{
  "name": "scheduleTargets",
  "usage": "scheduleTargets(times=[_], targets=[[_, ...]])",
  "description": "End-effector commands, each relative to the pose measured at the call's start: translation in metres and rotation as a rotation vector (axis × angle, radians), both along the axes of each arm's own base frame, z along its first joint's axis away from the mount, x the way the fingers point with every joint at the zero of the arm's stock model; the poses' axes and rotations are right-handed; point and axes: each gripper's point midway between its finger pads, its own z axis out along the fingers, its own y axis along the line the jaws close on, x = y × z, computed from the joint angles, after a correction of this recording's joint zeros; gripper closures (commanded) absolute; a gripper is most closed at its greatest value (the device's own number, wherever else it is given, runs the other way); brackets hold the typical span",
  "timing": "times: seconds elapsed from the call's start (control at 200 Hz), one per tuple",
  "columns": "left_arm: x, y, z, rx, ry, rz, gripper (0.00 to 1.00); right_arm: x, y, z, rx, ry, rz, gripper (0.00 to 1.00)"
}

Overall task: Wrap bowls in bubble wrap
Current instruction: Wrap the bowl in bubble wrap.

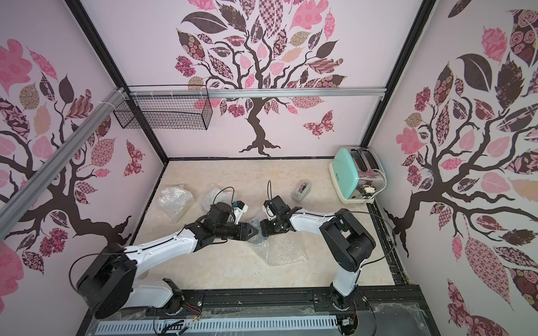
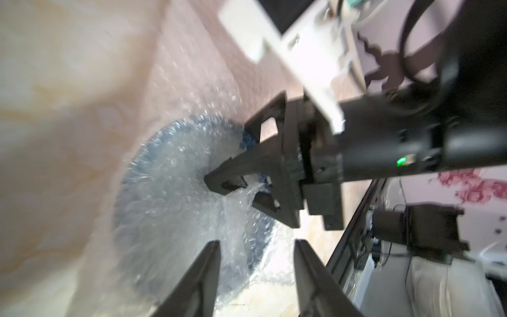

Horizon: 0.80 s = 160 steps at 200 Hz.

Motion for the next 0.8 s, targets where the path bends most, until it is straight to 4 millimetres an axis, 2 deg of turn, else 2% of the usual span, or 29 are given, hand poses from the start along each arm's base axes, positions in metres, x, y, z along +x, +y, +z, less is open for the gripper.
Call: scheduleTargets(times=[0.0, 0.11, 0.21, 0.38, 0.505, 0.68, 0.795], targets=[[0.010, 0.050, -0.014, 0.142, 0.050, 0.235, 0.30, -0.001, -0.006, -0.005, -0.048, 0.005, 0.001, 0.47], [0.011, 0.064, -0.029, 0.038, 0.159, 0.306, 0.24, -0.001, -0.005, -0.003, -0.039, 0.003, 0.002, 0.47], [0.011, 0.062, -0.035, 0.019, 0.187, 0.304, 0.22, -0.002, -0.005, -0.003, -0.035, 0.003, 0.004, 0.47], [0.017, 0.037, -0.031, -0.094, 0.224, 0.260, 0.20, -0.003, -0.004, -0.004, -0.025, 0.009, 0.005, 0.47], [0.016, 0.028, -0.036, -0.093, 0.232, 0.244, 0.19, -0.005, -0.003, -0.005, -0.020, 0.015, 0.007, 0.47], [0.002, 0.008, -0.057, -0.038, 0.269, 0.165, 0.21, -0.005, -0.004, -0.004, -0.018, 0.012, 0.005, 0.47], [-0.006, 0.003, -0.076, 0.003, 0.288, 0.157, 0.23, -0.004, -0.004, -0.001, -0.016, 0.005, 0.003, 0.47]])
